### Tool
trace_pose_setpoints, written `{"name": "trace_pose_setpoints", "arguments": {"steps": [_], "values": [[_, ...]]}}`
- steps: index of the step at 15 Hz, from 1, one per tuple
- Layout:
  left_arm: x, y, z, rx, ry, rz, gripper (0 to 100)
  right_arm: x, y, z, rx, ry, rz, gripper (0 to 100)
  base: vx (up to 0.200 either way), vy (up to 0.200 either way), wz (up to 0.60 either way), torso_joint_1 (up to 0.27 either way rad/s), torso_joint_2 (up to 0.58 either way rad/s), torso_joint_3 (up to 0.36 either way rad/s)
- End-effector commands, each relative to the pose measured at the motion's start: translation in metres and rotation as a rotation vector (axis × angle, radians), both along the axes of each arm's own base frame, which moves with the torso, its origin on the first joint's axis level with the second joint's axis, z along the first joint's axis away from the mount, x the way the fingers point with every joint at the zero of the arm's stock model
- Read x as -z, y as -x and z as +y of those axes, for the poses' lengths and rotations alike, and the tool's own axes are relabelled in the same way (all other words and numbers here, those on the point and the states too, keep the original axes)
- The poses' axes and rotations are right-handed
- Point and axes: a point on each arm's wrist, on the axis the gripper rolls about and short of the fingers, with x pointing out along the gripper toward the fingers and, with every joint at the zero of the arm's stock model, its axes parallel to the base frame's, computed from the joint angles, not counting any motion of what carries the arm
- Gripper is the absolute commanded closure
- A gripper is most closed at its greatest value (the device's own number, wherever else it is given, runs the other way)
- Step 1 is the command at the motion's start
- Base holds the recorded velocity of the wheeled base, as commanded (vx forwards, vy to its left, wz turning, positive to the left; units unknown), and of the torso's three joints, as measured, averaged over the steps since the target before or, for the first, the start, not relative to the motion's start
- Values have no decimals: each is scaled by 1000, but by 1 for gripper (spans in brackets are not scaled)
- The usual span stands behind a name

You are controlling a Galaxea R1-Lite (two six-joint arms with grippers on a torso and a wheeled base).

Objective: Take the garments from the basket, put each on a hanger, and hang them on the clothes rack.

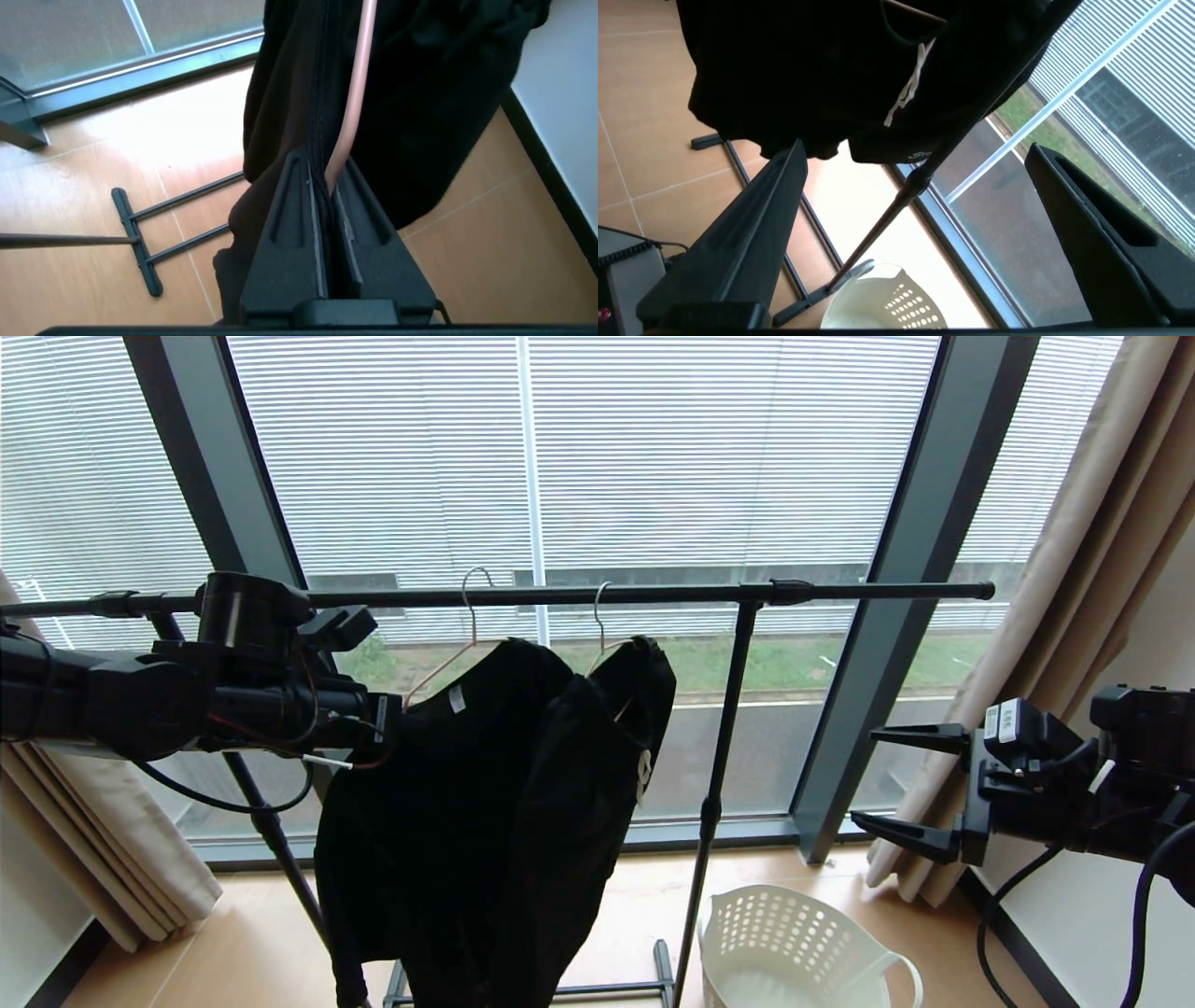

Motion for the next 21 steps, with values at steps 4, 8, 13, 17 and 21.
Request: {"name": "trace_pose_setpoints", "arguments": {"steps": [4, 8, 13, 17, 21], "values": [[10, -2, -1, 1, -1, 31, 100, 2, -1, 0, 0, 0, 4, 0, 0, 0, 0, 0, 0, 0], [14, 0, -2, 5, 0, 47, 100, 2, -1, 0, 0, 0, 4, 0, 0, 0, 0, 0, 0, 0], [15, 1, -3, 8, 0, 41, 100, 1, -1, 0, 0, 0, 4, 0, 0, 0, 0, 0, 0, 0], [16, 2, -3, 10, 0, 28, 100, 2, 0, 0, -2, 0, 6, 0, 0, 0, 0, 0, 0, 0], [17, 2, -3, 8, 0, 30, 0, 2, 0, 0, -2, 0, 6, 0, 0, 0, 0, 0, 0, 0]]}}
